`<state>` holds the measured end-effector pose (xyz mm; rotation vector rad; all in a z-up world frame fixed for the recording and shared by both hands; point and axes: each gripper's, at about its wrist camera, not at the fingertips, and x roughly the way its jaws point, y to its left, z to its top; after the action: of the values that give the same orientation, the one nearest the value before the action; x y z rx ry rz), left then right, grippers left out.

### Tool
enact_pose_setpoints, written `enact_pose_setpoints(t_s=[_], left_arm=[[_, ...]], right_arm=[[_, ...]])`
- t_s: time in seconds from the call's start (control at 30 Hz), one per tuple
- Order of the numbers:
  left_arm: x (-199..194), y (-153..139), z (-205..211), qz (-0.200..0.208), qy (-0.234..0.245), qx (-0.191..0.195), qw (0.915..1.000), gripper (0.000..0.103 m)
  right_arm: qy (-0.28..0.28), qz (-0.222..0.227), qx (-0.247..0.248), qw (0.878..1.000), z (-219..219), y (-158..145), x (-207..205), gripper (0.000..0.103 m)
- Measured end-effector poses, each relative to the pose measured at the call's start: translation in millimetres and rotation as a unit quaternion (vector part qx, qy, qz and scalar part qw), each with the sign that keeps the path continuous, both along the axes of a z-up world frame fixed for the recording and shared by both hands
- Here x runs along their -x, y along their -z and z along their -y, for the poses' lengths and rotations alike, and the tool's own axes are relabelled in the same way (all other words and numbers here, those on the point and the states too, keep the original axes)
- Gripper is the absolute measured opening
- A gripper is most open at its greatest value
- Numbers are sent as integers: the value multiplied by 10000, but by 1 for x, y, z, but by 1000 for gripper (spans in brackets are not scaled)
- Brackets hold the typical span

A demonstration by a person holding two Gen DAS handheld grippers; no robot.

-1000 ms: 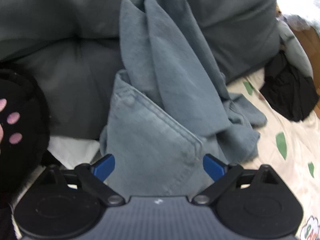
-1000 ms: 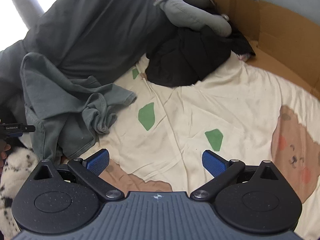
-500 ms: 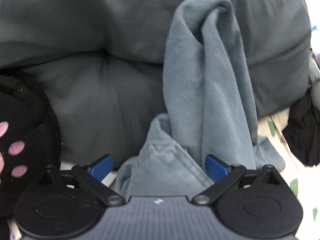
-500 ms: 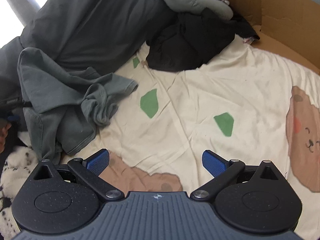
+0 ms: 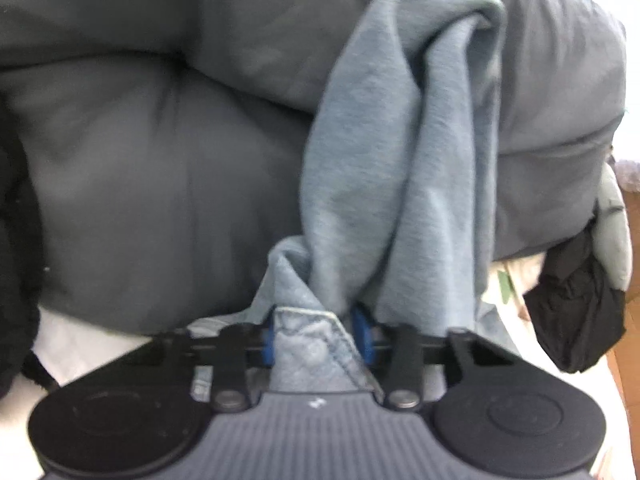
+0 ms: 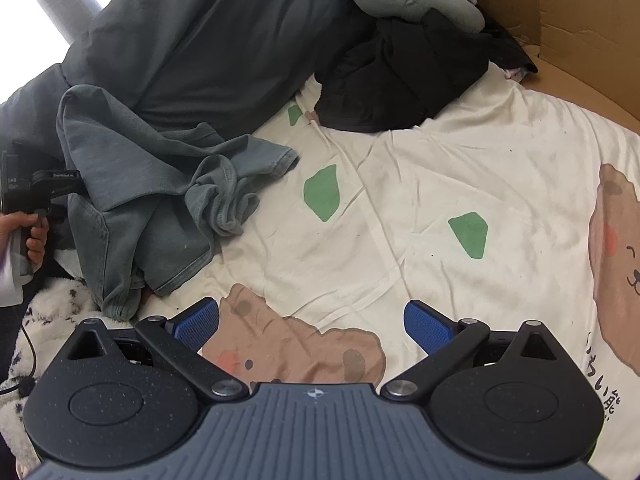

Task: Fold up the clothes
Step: 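Grasp the jeans leg with the left gripper and lift it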

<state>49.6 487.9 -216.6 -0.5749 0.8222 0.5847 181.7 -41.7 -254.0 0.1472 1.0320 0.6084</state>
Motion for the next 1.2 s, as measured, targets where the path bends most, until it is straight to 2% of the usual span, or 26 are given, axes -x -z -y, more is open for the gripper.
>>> enact_pose_setpoints(t_s=[0.13,0.27,0.6,0.73,0.87,1.07,1.2], left_arm=[[-1,-10,18,133,405,-71,9991,21],[-3,-20,45,323,888,-83,9955,21],[2,-22,88,691,1436,266,9869,19],[-3,-19,107,837,1746,476,9799,19],[4,-15,128,793,2077,630,9729,18],[0,-7,161,563,2474,797,9640,18],[3,1,181,493,2611,889,9600,18]], right_arm=[[-29,25,17,10000,-1,-1,-1,101],[-45,28,82,10000,-1,-3,-2,96],[76,27,188,9998,-3,-12,-11,95],[333,29,-63,9994,-8,-22,-21,96],[870,142,-533,9947,-5,-42,-31,96],[1097,384,-787,9901,-6,-67,-29,96],[1035,346,-788,9909,-7,-68,-24,96]])
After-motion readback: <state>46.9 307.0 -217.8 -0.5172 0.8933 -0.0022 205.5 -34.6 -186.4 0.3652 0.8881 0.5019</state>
